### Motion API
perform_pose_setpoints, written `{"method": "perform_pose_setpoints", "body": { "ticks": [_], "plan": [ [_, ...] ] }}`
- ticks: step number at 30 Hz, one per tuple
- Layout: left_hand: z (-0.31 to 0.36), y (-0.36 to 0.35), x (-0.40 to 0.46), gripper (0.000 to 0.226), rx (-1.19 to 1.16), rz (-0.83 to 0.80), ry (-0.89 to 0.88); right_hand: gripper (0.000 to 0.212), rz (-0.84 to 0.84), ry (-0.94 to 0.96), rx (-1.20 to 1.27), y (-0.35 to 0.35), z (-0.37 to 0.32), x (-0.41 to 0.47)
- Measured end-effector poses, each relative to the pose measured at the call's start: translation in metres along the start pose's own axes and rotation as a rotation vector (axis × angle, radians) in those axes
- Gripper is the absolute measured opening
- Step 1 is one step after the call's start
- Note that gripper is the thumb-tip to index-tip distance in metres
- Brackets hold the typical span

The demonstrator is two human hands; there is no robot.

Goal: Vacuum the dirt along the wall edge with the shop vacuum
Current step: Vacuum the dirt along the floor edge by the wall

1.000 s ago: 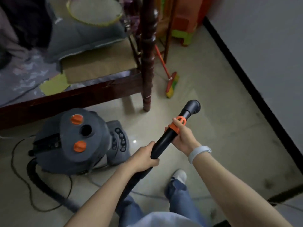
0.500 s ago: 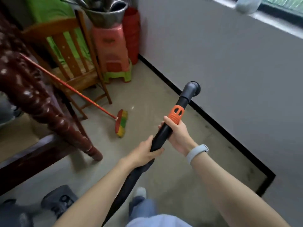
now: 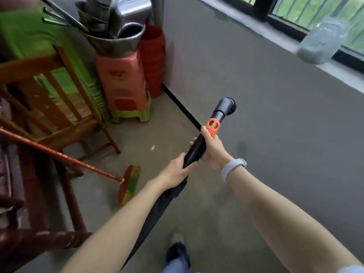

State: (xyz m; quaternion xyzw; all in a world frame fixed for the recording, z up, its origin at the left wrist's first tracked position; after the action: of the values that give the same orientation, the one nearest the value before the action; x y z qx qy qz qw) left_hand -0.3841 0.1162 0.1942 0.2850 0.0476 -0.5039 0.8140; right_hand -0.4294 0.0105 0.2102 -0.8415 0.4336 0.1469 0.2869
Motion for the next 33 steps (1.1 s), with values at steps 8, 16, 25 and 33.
{"method": "perform_pose_setpoints", "body": {
  "ticks": [8,16,25,33],
  "plan": [
    [0.015,0.056,0.117,0.036,-0.063,0.045,0.059,0.025,-0.088,-0.078,-0.085,-0.048,-0.040,0.132],
    [0.022,0.121,0.282,0.022,-0.108,0.175,0.144,0.017,-0.186,-0.181,-0.126,-0.102,-0.087,0.307],
    [0.005,0.183,0.464,0.027,-0.195,0.249,0.310,0.018,-0.224,-0.312,-0.274,-0.156,-0.108,0.506],
    [-0.062,0.227,0.587,0.028,-0.133,0.241,0.325,0.020,-0.290,-0.296,-0.211,-0.194,-0.073,0.640]
  ]
}}
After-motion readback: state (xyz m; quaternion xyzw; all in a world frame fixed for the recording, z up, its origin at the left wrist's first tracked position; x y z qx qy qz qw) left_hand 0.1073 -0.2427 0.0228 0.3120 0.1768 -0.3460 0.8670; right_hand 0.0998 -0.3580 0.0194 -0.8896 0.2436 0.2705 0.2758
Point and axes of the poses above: each hand's wrist, its own x-axis towards the middle knuckle, its own y-axis out of the back of the hand, z = x × y, the point moved 8 cm from there along x, towards the middle knuckle, and after that the axes turned 5 degrees about y, right-handed, at the moved point
